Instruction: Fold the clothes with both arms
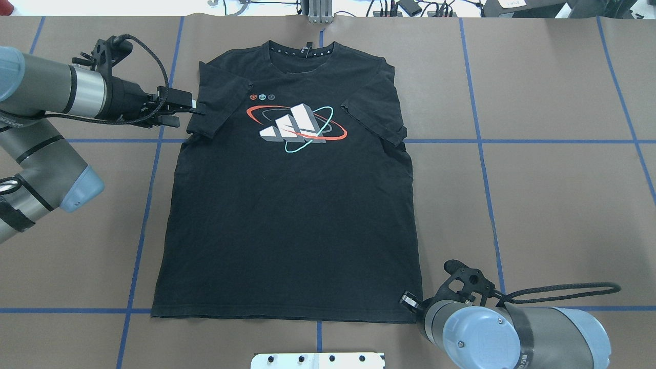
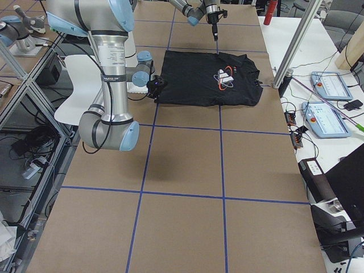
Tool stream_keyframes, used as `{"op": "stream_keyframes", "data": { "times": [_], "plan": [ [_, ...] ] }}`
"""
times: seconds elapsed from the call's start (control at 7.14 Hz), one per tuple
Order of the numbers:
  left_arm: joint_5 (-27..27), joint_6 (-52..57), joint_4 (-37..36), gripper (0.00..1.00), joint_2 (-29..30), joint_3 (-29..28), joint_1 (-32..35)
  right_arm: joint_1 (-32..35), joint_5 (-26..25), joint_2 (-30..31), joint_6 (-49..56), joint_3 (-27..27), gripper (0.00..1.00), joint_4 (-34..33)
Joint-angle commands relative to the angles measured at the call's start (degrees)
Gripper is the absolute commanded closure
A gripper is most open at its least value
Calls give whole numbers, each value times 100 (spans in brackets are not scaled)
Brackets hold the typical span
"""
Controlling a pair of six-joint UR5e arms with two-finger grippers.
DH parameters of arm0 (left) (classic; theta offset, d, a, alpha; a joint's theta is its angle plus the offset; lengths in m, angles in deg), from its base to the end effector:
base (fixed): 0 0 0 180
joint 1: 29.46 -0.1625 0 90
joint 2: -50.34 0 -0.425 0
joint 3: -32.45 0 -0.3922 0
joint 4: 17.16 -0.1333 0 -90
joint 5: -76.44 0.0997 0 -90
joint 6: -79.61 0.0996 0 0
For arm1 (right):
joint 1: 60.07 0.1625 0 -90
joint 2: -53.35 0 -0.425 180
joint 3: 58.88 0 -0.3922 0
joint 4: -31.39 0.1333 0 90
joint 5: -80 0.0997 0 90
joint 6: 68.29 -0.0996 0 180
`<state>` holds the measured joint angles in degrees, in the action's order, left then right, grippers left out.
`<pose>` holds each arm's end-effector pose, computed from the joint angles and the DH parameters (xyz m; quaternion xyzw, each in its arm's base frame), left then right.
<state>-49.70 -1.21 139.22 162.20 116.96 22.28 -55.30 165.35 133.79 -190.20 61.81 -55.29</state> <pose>0.3297 -0.5384 0.3577 0.1179 0.6596 -0.0679 0.7392 -0.4971 -0.1833 0.3314 -0.0504 -0.3693 0.3062 0.8760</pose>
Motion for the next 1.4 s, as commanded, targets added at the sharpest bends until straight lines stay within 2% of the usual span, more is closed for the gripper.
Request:
{"op": "stream_keyframes", "data": {
  "times": [0.0, 0.14, 0.28, 0.42, 0.56, 1.12, 1.26],
  "plan": [
    [333, -652, 7, 1, -137, 300, 29, 6, 34, 121, 10, 278, 100, -59],
    [622, -655, -2, 1, -703, 825, 20, 6, 69, 130, 18, 419, 100, -181],
    [660, -655, -11, 1, -1031, 1091, 12, -3, 78, 130, 19, 412, 100, -191],
    [695, -655, -11, 1, -1086, 1120, 3, -46, 69, 130, 27, 394, 41, -278],
    [739, -655, -11, 1, -1096, 1103, -15, -142, 17, 104, 27, 359, 0, -392],
    [836, -655, -11, 1, -1096, 1085, -32, -538, -395, 69, 19, 219, 0, -455],
    [836, -655, -11, 1, -1096, 1085, -32, -452, -449, 78, 45, 192, 0, -455]
  ]
}}
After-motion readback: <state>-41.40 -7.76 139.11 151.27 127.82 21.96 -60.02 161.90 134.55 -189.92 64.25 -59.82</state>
